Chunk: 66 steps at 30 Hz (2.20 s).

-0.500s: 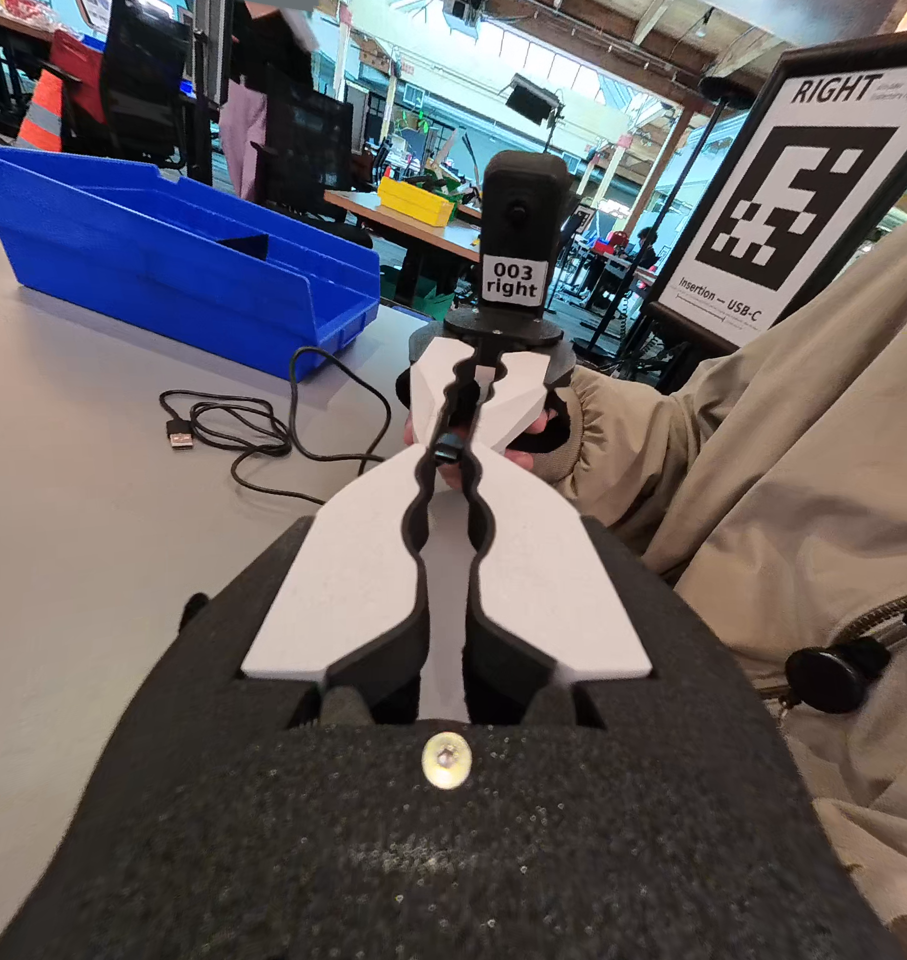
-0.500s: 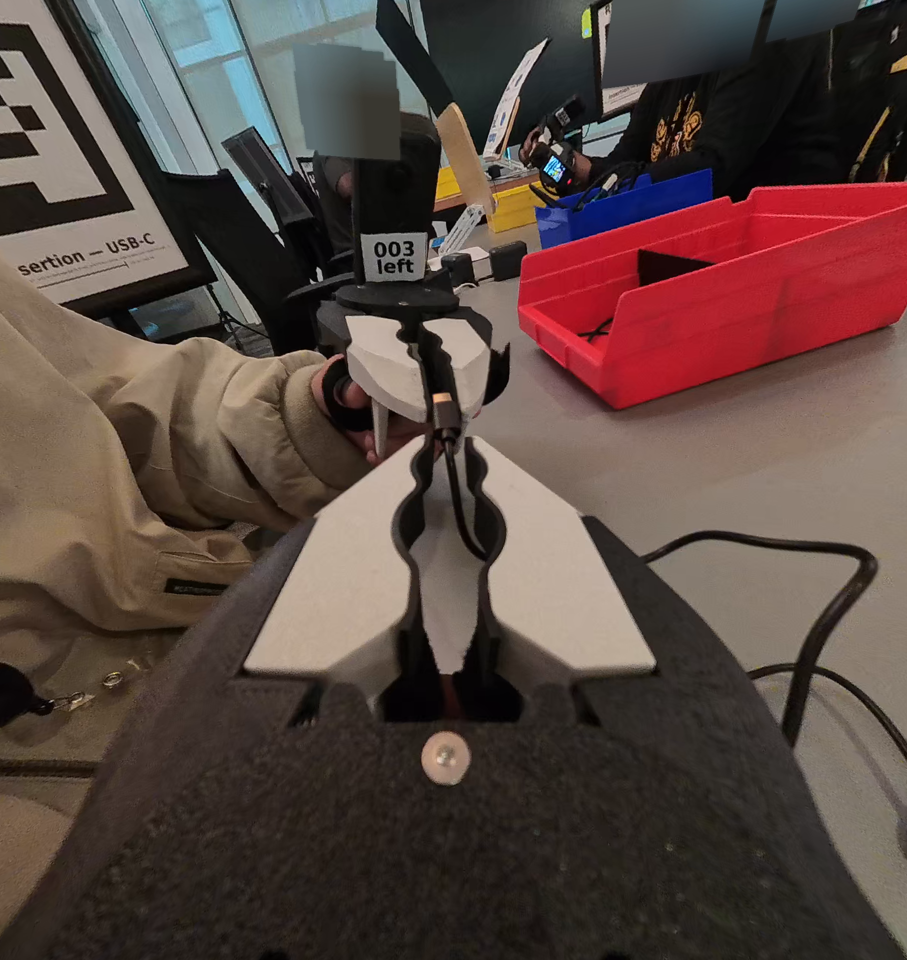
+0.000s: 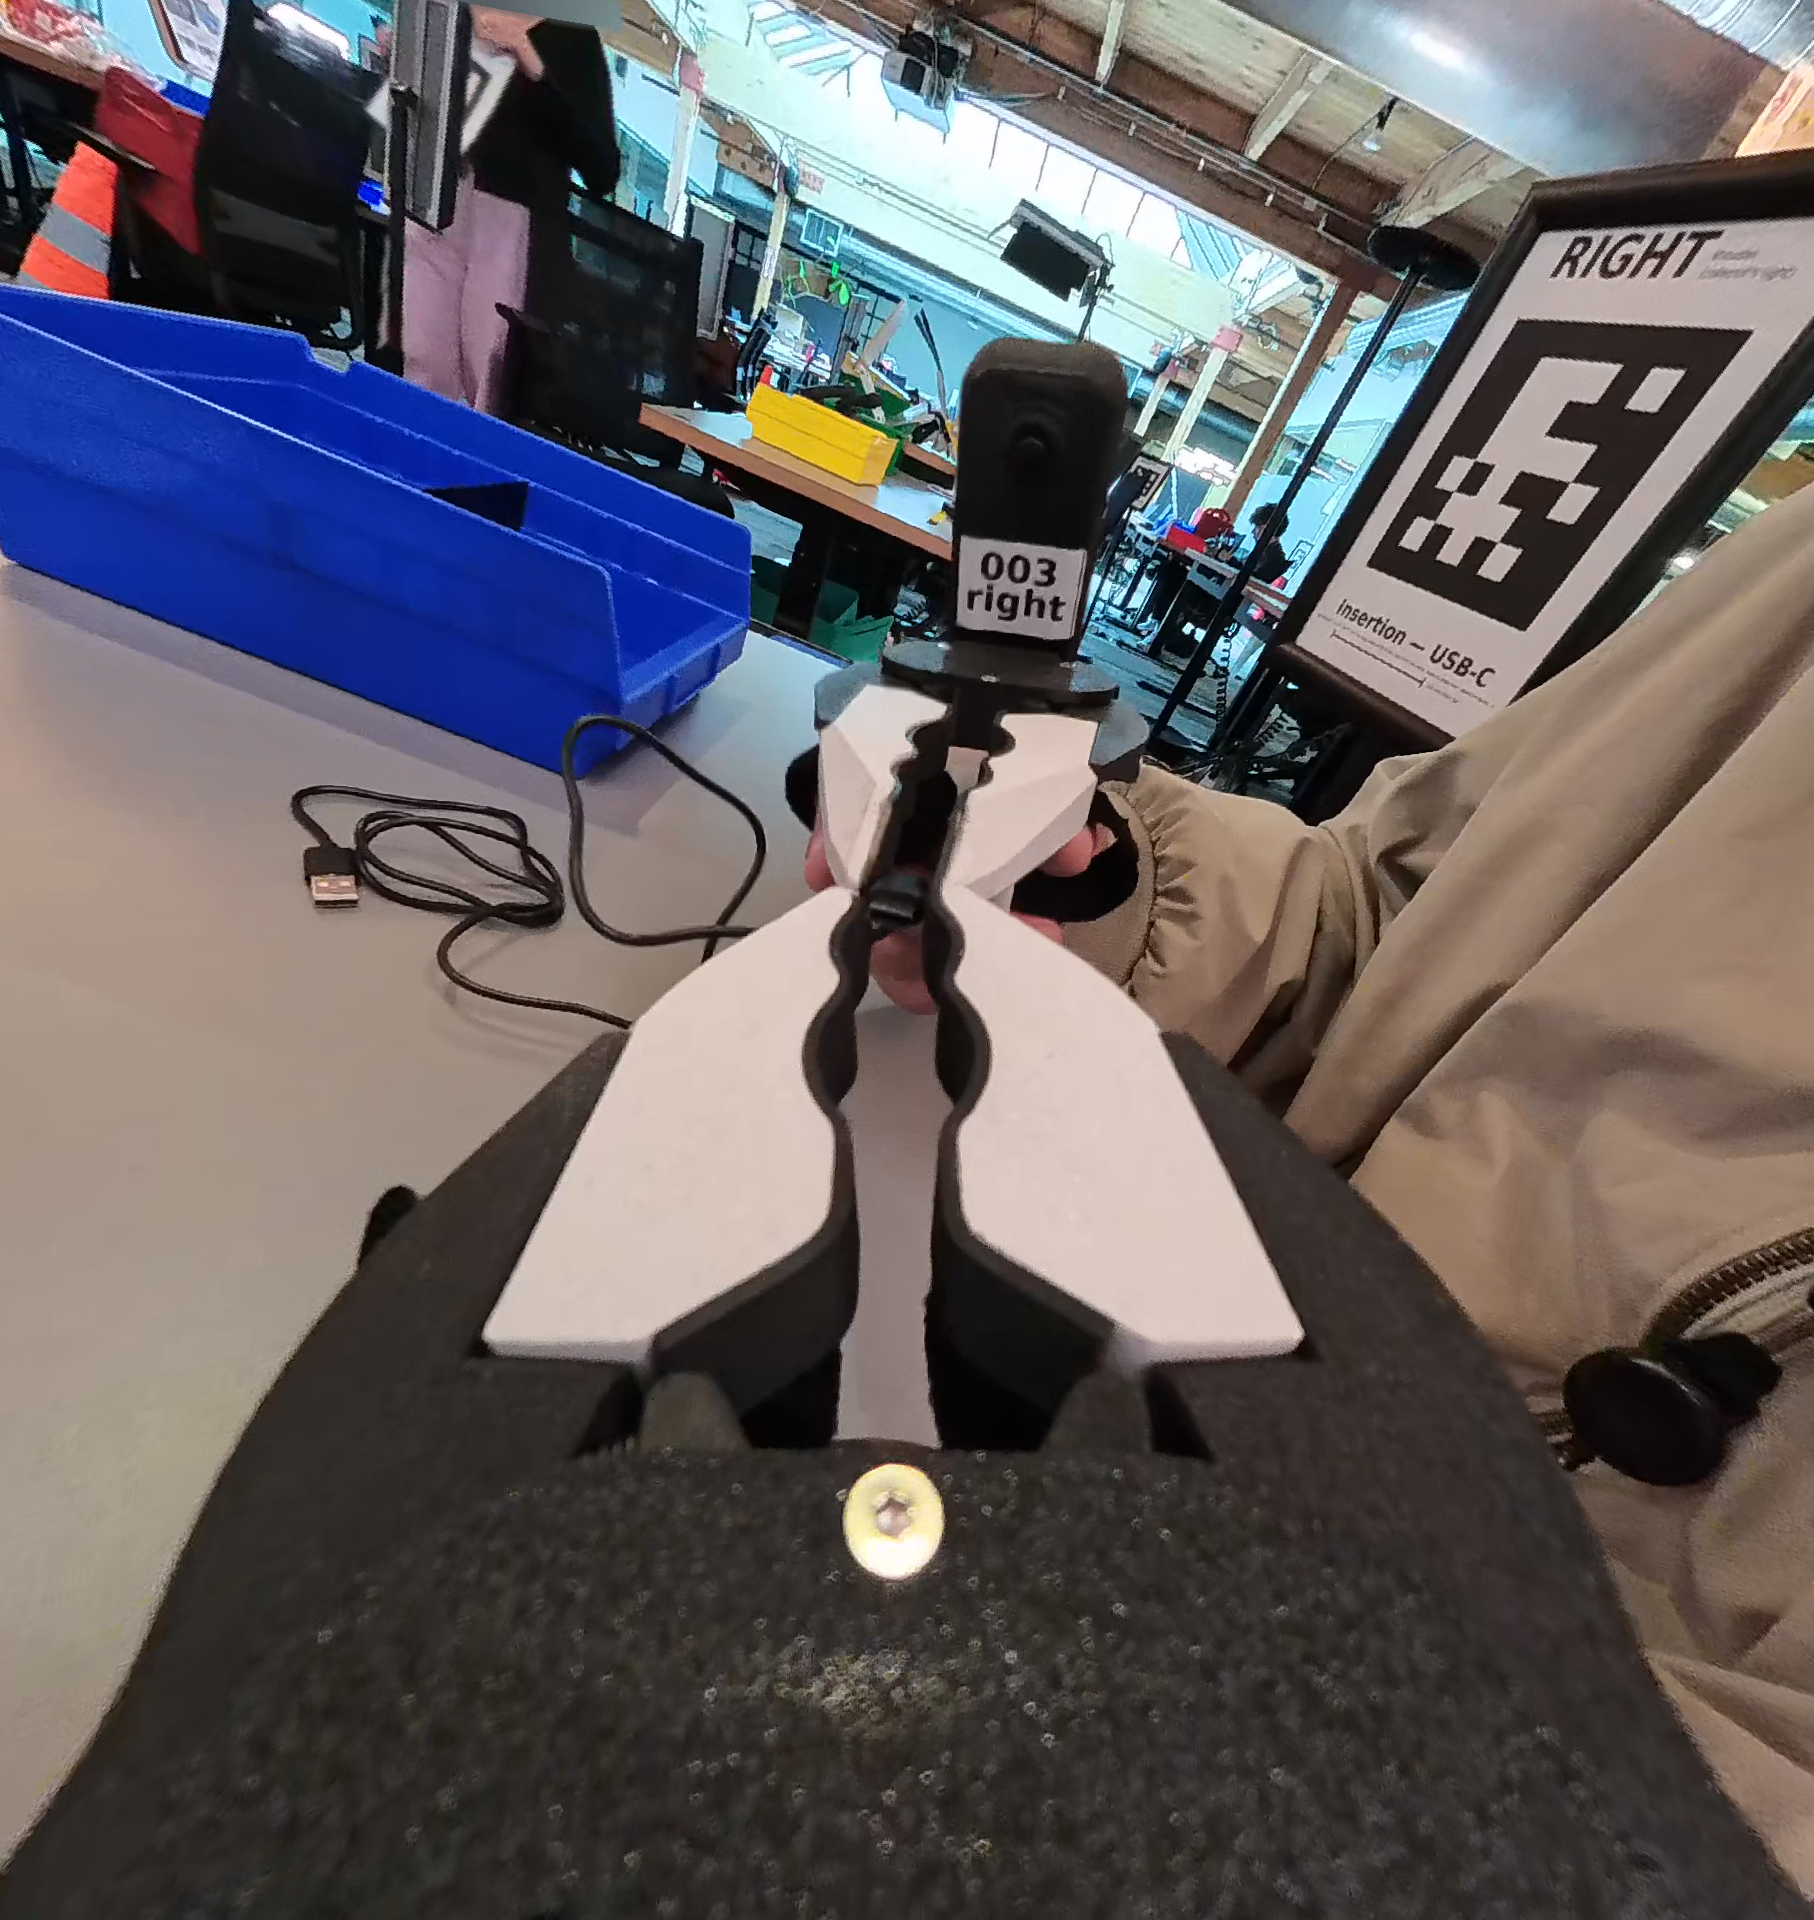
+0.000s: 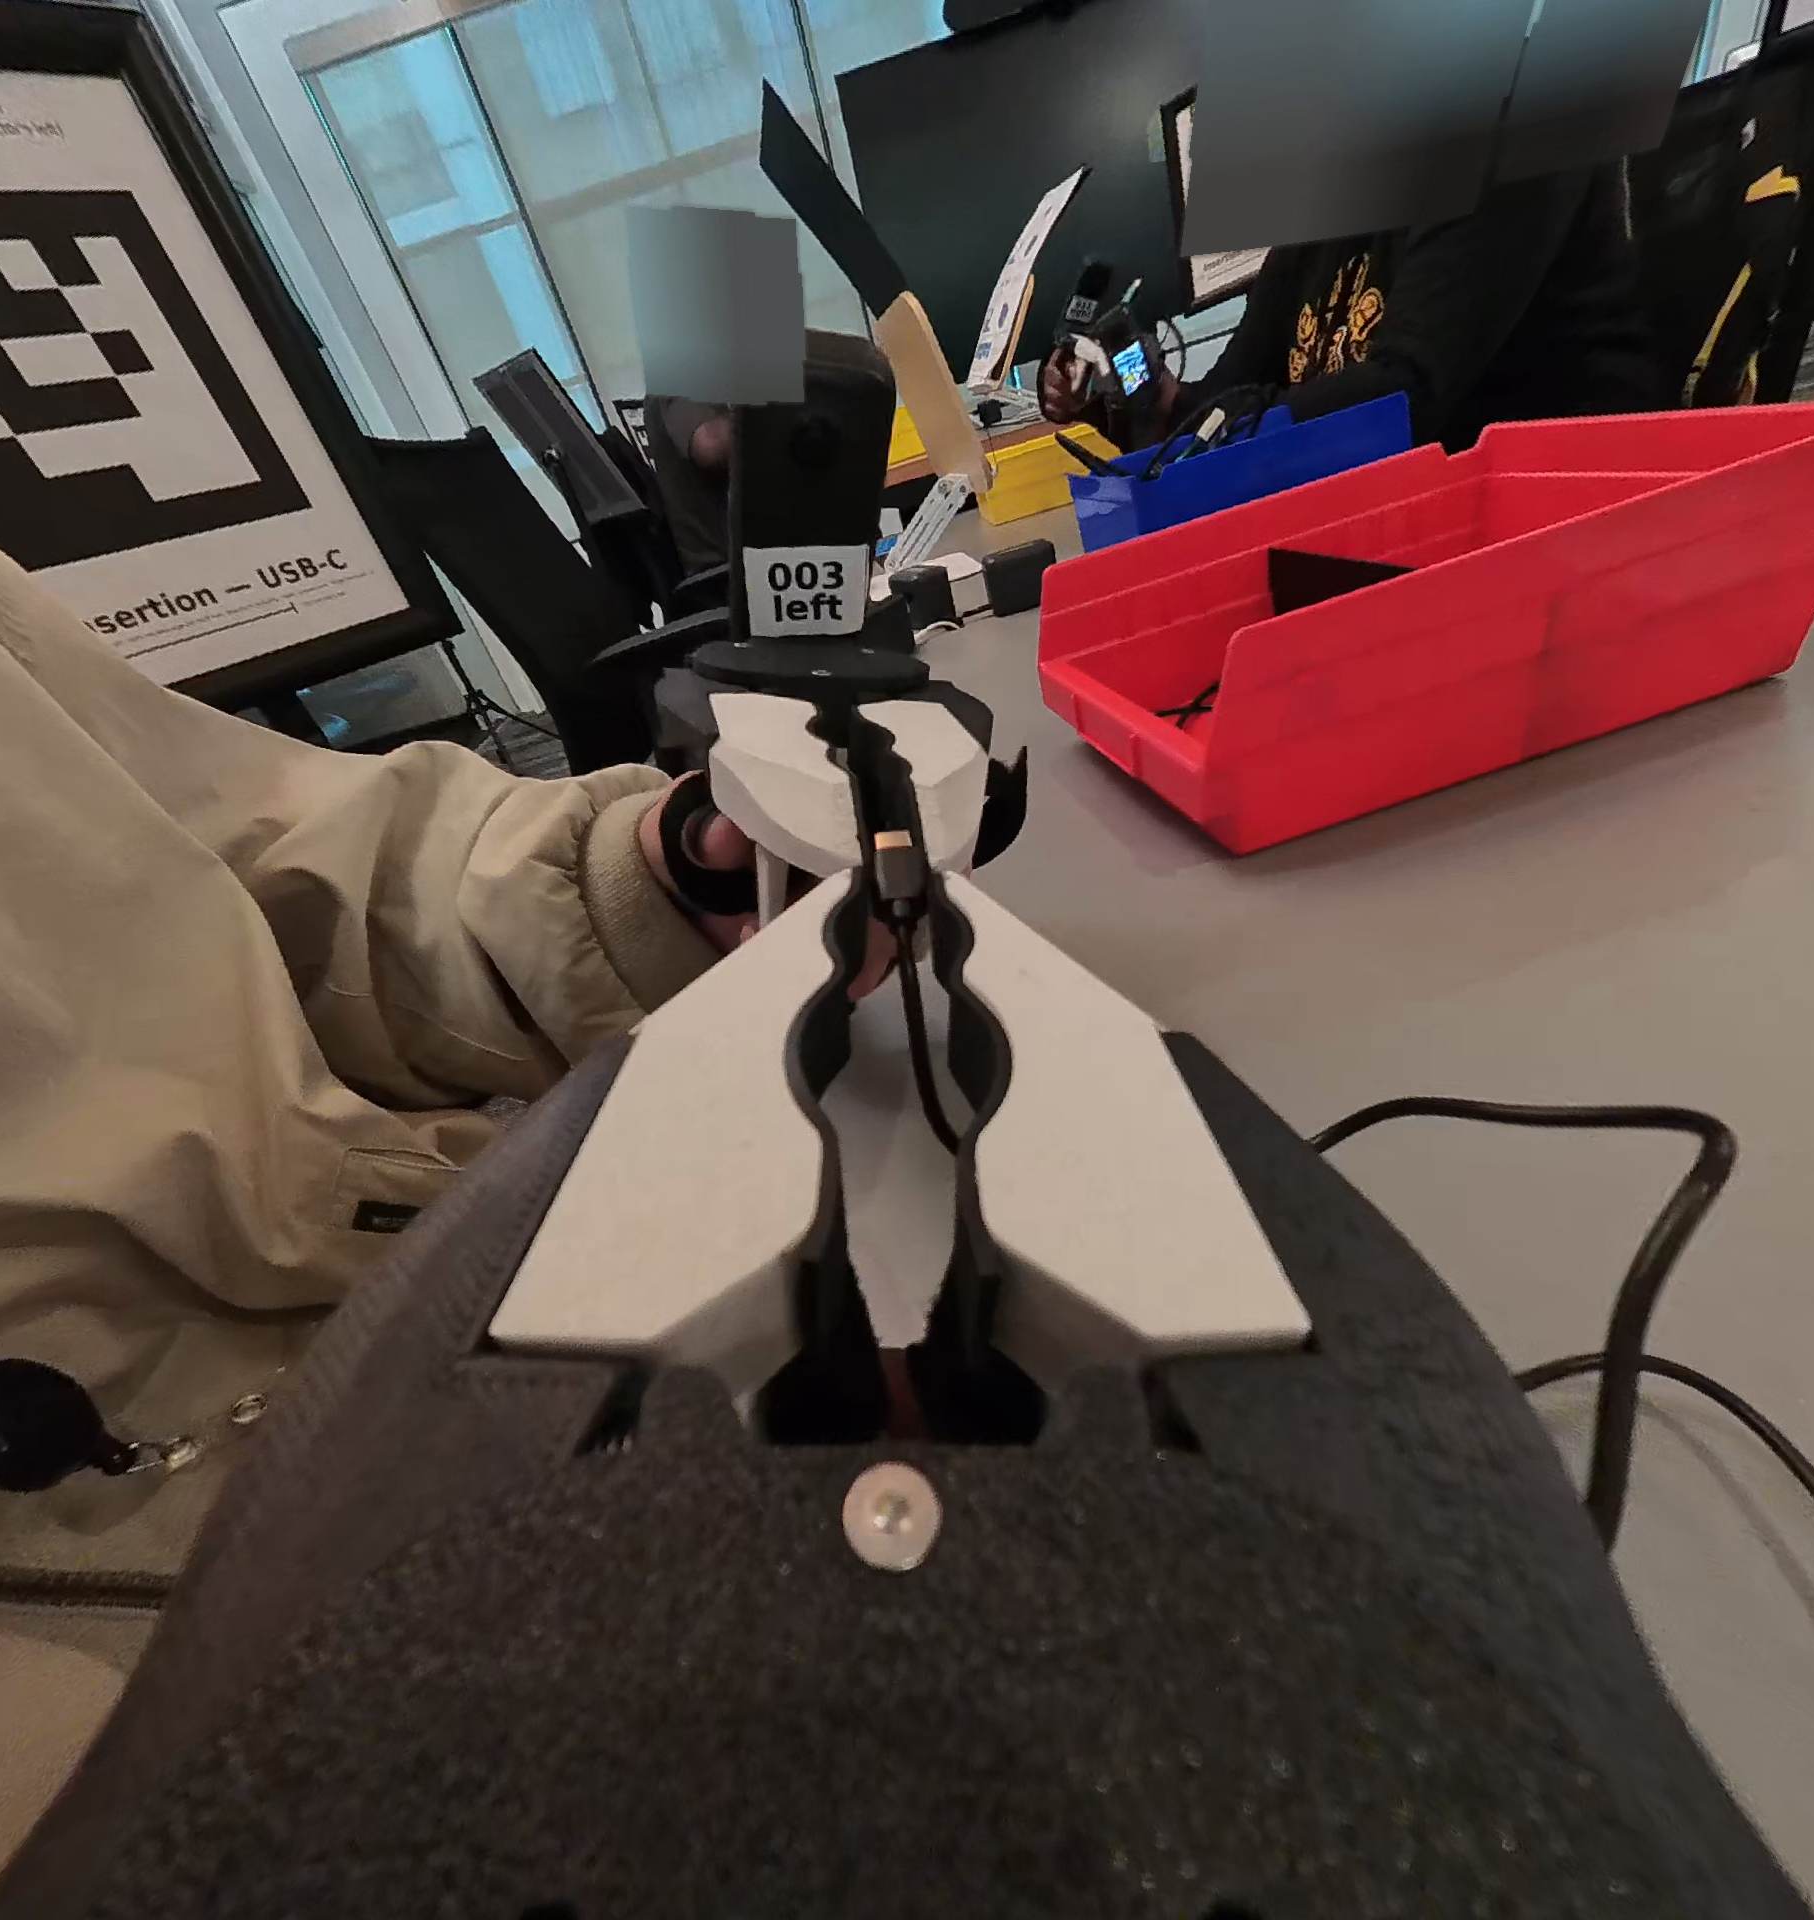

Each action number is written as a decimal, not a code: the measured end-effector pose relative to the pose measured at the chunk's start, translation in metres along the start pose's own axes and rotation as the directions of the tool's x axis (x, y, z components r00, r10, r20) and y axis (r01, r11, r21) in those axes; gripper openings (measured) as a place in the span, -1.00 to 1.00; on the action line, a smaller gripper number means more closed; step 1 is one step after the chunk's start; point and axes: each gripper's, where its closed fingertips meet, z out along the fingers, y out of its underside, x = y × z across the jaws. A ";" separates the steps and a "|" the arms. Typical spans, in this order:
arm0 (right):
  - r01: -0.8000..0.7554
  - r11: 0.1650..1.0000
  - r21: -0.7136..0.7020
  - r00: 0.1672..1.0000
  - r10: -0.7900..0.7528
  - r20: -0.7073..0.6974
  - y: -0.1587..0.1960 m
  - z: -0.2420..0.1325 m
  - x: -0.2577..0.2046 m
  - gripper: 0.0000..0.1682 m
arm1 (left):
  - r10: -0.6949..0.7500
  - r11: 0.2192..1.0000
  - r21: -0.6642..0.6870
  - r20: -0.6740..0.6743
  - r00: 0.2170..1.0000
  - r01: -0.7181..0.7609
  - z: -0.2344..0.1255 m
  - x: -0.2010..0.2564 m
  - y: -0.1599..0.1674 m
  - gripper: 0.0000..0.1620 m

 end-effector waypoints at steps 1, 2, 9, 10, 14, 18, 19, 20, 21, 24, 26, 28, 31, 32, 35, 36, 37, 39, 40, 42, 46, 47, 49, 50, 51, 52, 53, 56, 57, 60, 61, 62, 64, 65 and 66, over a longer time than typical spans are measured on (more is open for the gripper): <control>0.003 1.000 0.001 1.000 -0.003 0.002 0.000 0.000 0.000 -0.89 | -0.003 1.000 0.002 -0.002 1.000 0.004 0.000 0.000 0.000 -0.88; 0.010 1.000 0.000 1.000 -0.010 -0.003 -0.001 0.000 0.000 -0.89 | -0.007 1.000 0.004 0.000 1.000 0.007 0.000 0.000 0.000 -0.88; 0.115 0.988 -0.102 0.935 -0.143 -0.326 0.007 -0.018 0.055 -0.89 | 0.146 0.978 -0.209 0.618 0.772 -0.018 -0.039 -0.090 0.019 -0.73; 0.113 0.986 -0.121 0.916 -0.150 -0.373 0.009 -0.022 0.065 -0.89 | 0.180 0.967 -0.255 0.692 0.699 0.003 -0.052 -0.103 0.025 -0.73; 0.115 0.973 -0.200 0.850 -0.200 -0.487 0.019 -0.029 0.087 -0.89 | 0.174 0.955 -0.282 0.784 0.595 0.093 -0.074 -0.121 0.037 -0.70; 0.126 0.958 -0.256 0.824 -0.245 -0.511 0.028 -0.026 0.090 -0.89 | 0.180 0.953 -0.286 0.795 0.580 0.097 -0.079 -0.123 0.038 -0.70; 0.130 0.955 -0.267 0.813 -0.257 -0.523 0.028 -0.027 0.091 -0.89 | 0.180 0.952 -0.288 0.799 0.574 0.102 -0.081 -0.123 0.039 -0.70; 0.134 0.953 -0.273 0.806 -0.265 -0.529 0.029 -0.028 0.091 -0.89 | 0.179 0.952 -0.290 0.794 0.581 0.103 -0.080 -0.123 0.039 -0.69; 0.138 0.950 -0.280 0.799 -0.273 -0.536 0.029 -0.029 0.090 -0.89 | 0.180 0.951 -0.291 0.793 0.582 0.103 -0.081 -0.123 0.040 -0.69; 0.140 0.947 -0.290 0.773 -0.287 -0.566 0.029 -0.036 0.086 -0.89 | 0.192 0.952 -0.296 0.766 0.613 0.072 -0.076 -0.117 0.036 -0.66; 0.141 0.946 -0.291 0.770 -0.289 -0.569 0.031 -0.039 0.081 -0.89 | 0.217 0.957 -0.289 0.742 0.634 0.010 -0.072 -0.108 0.023 -0.59; 0.144 0.944 -0.297 0.766 -0.296 -0.570 0.033 -0.043 0.079 -0.89 | 0.240 0.962 -0.265 0.702 0.670 -0.067 -0.070 -0.095 -0.001 -0.46; 0.146 0.937 -0.317 0.765 -0.310 -0.565 0.036 -0.047 0.080 -0.89 | 0.221 0.969 -0.227 0.637 0.738 -0.094 -0.081 -0.083 -0.042 -0.37; 0.147 0.937 -0.318 0.765 -0.311 -0.564 0.036 -0.048 0.082 -0.89 | 0.186 0.976 -0.209 0.632 0.753 -0.065 -0.091 -0.087 -0.054 -0.38; 0.124 0.946 -0.298 0.791 -0.276 -0.547 0.038 -0.048 0.085 -0.89 | 0.127 0.966 -0.250 0.658 0.742 0.057 -0.132 -0.125 -0.086 -0.31; 0.115 0.950 -0.292 0.798 -0.263 -0.542 0.039 -0.048 0.086 -0.89 | 0.159 0.952 -0.298 0.665 0.730 0.065 -0.147 -0.144 -0.096 -0.29; 0.107 0.952 -0.286 0.805 -0.252 -0.537 0.040 -0.048 0.087 -0.89 | 0.218 0.925 -0.375 0.654 0.725 0.060 -0.162 -0.164 -0.103 -0.31; 0.099 0.957 -0.271 0.817 -0.234 -0.527 0.039 -0.047 0.086 -0.89 | 0.377 0.814 -0.578 0.606 0.701 0.063 -0.193 -0.212 -0.105 -0.42; 0.097 0.959 -0.266 0.823 -0.228 -0.520 0.039 -0.046 0.086 -0.89 | 0.459 0.738 -0.669 0.591 0.664 0.086 -0.211 -0.239 -0.106 -0.45; 0.099 0.959 -0.267 0.833 -0.227 -0.505 0.040 -0.043 0.084 -0.89 | 0.584 0.582 -0.803 0.522 0.622 0.127 -0.234 -0.288 -0.105 -0.41; 0.110 0.960 -0.256 0.849 -0.224 -0.478 0.038 -0.040 0.082 -0.89 | 0.532 0.415 -0.902 0.346 0.773 0.118 -0.227 -0.346 -0.075 -0.45; 0.102 0.964 -0.244 0.856 -0.210 -0.472 0.037 -0.039 0.081 -0.89 | 0.508 0.375 -0.921 0.295 0.809 0.101 -0.223 -0.354 -0.065 -0.46; 0.076 0.974 -0.213 0.870 -0.170 -0.463 0.035 -0.039 0.082 -0.89 | 0.502 0.287 -0.956 0.204 0.841 0.061 -0.220 -0.372 -0.050 -0.48; 0.062 0.978 -0.200 0.875 -0.149 -0.461 0.034 -0.040 0.083 -0.89 | 0.513 0.246 -0.968 0.165 0.843 0.040 -0.219 -0.381 -0.044 -0.46; 0.048 0.981 -0.188 0.879 -0.131 -0.459 0.034 -0.041 0.084 -0.89 | 0.515 0.215 -0.976 0.135 0.846 0.025 -0.218 -0.388 -0.039 -0.46; 0.035 0.984 -0.177 0.882 -0.114 -0.458 0.033 -0.042 0.085 -0.89 | 0.508 0.195 -0.981 0.120 0.853 0.021 -0.216 -0.393 -0.034 -0.46; 0.025 0.985 -0.170 0.882 -0.101 -0.460 0.033 -0.043 0.088 -0.89 | 0.488 0.187 -0.982 0.109 0.866 0.018 -0.213 -0.395 -0.030 -0.44; 0.006 0.986 -0.169 0.872 -0.088 -0.481 0.035 -0.049 0.096 -0.89 | 0.469 0.118 -0.993 0.032 0.883 -0.027 -0.213 -0.398 -0.015 -0.51; -0.001 0.986 -0.164 0.872 -0.080 -0.484 0.035 -0.050 0.097 -0.89 | 0.474 0.101 -0.993 0.000 0.880 -0.054 -0.213 -0.398 -0.012 -0.53; -0.036 0.991 -0.132 0.876 -0.033 -0.481 0.034 -0.053 0.099 -0.89 | 0.472 0.105 -0.991 -0.029 0.881 -0.089 -0.211 -0.397 -0.011 -0.55; -0.042 0.992 -0.121 0.877 -0.021 -0.479 0.033 -0.053 0.099 -0.89 | 0.467 0.112 -0.990 -0.024 0.884 -0.086 -0.211 -0.397 -0.011 -0.56; -0.048 0.992 -0.113 0.879 -0.011 -0.477 0.033 -0.054 0.099 -0.89 | 0.485 0.119 -0.990 -0.014 0.874 -0.082 -0.211 -0.399 -0.012 -0.70; -0.057 0.993 -0.103 0.879 0.001 -0.477 0.033 -0.054 0.099 -0.89 | 0.531 0.090 -0.989 -0.052 0.845 -0.117 -0.212 -0.401 -0.013 -0.72; -0.061 0.993 -0.100 0.879 0.006 -0.477 0.032 -0.055 0.099 -0.89 | 0.564 0.066 -0.991 -0.061 0.824 -0.118 -0.214 -0.402 -0.014 -0.72; -0.063 0.993 -0.098 0.879 0.009 -0.477 0.032 -0.055 0.098 -0.89 | 0.606 0.034 -0.991 -0.082 0.791 -0.129 -0.216 -0.402 -0.018 -0.73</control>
